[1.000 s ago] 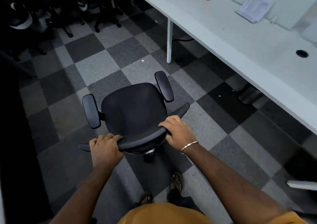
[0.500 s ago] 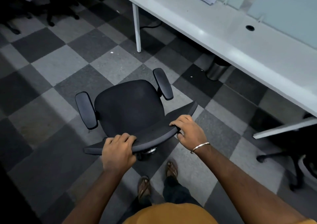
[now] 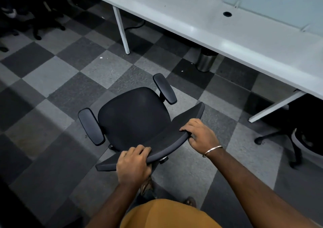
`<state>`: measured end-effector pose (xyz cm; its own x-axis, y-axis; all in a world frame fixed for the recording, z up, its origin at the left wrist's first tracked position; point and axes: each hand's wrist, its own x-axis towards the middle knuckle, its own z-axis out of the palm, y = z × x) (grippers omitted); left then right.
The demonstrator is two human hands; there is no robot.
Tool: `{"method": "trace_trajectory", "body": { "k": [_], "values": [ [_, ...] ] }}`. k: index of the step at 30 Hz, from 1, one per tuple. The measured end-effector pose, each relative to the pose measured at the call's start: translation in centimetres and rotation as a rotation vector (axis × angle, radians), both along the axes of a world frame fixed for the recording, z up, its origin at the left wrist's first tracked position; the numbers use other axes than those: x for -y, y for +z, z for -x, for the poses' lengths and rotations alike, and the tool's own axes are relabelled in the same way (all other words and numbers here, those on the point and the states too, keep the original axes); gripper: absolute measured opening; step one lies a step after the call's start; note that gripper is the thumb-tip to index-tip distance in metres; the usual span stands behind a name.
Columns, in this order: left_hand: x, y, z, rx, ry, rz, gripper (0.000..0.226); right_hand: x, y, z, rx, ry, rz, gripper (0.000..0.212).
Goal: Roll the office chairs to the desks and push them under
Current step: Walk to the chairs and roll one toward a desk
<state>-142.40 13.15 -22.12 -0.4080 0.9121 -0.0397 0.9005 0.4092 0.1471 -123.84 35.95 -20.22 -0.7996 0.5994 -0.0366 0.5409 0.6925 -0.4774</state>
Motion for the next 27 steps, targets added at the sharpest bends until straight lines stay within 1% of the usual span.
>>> {"method": "trace_trajectory", "body": {
  "k": [4,7,10,14,16,19,25,27],
  "values": [
    [0.1,0.1,-3.9,-0.025,-0.060,-0.008,0.045,0.3,-0.5,-5.0,-0.025,-0.005,0.010,0.052],
    [-0.7,0.5,-5.1,-0.057,-0.107,0.005,0.044,0.4,-0.3,-7.8,-0.026,-0.028,0.015,0.050],
    [-1.4,0.9,-5.7,-0.069,-0.207,0.022,0.043,1.0,-0.3,-11.0,-0.053,-0.039,0.027,0.047],
    [-2.2,1.4,-8.3,-0.058,-0.319,0.071,0.042,3.1,-0.4,-16.5,-0.103,-0.097,0.034,0.045],
    [-2.6,1.5,-9.6,-0.067,-0.385,0.086,0.041,4.1,-0.8,-18.9,-0.091,-0.133,0.018,0.046],
    [-3.4,1.5,-10.6,-0.073,-0.467,0.093,0.041,5.3,-1.3,-21.9,-0.040,-0.164,0.009,0.048],
    [-5.1,1.1,-11.3,-0.060,-0.610,0.070,0.031,6.2,-1.0,-25.3,0.260,-0.233,-0.034,0.047],
    [-5.9,1.0,-11.0,-0.063,-0.659,0.063,0.030,6.8,-1.0,-25.6,0.297,-0.287,-0.022,0.045]
  ]
}}
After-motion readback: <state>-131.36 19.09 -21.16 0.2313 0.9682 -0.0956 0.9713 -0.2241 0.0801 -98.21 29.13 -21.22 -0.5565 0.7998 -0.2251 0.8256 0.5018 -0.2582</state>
